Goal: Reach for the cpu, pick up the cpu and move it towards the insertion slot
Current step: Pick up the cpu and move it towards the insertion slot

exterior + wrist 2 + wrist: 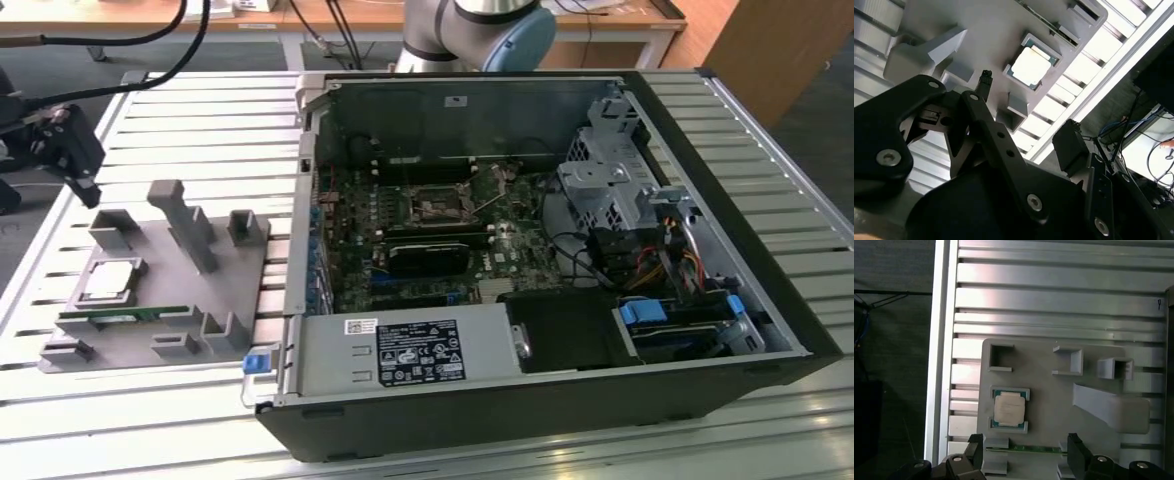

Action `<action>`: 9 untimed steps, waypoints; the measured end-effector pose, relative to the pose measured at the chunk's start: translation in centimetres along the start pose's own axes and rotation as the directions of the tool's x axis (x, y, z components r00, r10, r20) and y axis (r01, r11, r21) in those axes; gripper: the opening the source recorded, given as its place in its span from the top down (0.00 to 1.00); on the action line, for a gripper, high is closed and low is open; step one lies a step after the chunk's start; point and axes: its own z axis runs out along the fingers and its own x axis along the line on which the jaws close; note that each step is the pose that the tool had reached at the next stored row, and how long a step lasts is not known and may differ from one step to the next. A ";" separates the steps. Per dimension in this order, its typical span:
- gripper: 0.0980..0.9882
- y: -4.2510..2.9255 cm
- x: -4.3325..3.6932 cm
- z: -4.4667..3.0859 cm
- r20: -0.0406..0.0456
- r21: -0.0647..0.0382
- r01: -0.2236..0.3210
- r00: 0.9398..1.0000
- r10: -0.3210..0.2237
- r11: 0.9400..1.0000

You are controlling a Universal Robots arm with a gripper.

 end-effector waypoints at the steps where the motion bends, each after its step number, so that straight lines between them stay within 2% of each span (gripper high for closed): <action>1: 0.25 -0.07 0.04 0.18 0.000 0.000 0.000 1.000 0.000 1.000; 9: 0.25 -0.50 0.29 1.63 0.000 0.000 0.000 1.000 0.000 1.000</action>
